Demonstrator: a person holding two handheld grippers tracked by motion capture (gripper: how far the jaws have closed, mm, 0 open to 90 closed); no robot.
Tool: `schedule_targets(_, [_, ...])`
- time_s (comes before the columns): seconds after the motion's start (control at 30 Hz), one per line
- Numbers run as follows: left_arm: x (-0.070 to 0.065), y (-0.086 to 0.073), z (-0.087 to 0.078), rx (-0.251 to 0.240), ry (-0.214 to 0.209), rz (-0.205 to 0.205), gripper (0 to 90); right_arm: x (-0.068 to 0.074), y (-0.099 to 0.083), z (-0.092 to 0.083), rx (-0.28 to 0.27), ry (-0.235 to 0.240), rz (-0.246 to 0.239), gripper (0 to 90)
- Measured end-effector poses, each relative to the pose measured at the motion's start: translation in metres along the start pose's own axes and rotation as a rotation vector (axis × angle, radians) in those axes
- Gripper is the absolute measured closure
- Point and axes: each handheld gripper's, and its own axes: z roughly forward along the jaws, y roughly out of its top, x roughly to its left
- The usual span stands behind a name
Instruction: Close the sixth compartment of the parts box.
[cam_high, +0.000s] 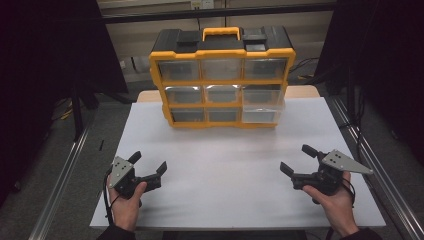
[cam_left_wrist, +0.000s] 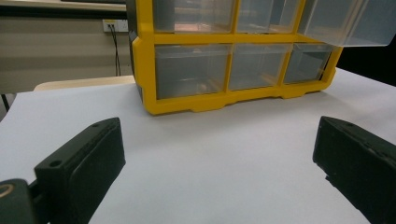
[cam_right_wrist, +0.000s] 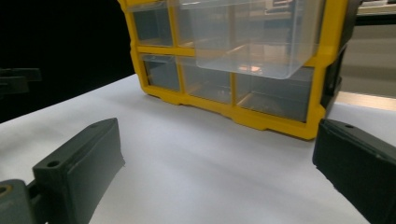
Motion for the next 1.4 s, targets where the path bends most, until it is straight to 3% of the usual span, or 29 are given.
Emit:
schedule_targets(0.1, [0.0,0.0,0.0,-0.003,0.003,-0.001,2.3,0.001,0.002,0.004,0.011,0.029,0.018,6.6])
schedule_targets(0.17, [0.001,0.0,-0.001,0.012,0.009,0.012,2.2,0.002,0.003,0.007,0.016,0.037,0.018,5.4])
schedule_targets(0.33, [0.0,0.0,0.0,-0.011,0.017,-0.019,2.2,0.004,0.009,0.01,0.0,0.05,-0.001,6.8])
schedule_targets(0.4, [0.001,0.0,-0.001,0.002,0.017,0.009,2.2,0.006,0.012,0.012,-0.01,0.06,-0.002,7.0])
schedule_targets(0.6, [0.001,0.0,-0.001,0.003,0.023,0.015,2.2,0.011,0.02,0.021,-0.019,0.089,-0.019,11.9])
schedule_targets(1.1, [0.001,0.001,-0.001,0.005,0.022,0.016,2.2,0.022,0.028,0.041,-0.031,0.104,-0.082,12.3])
schedule_targets(1.4, [0.001,0.0,-0.001,0.001,0.009,0.014,2.2,0.021,0.029,0.048,-0.026,0.122,-0.093,21.9])
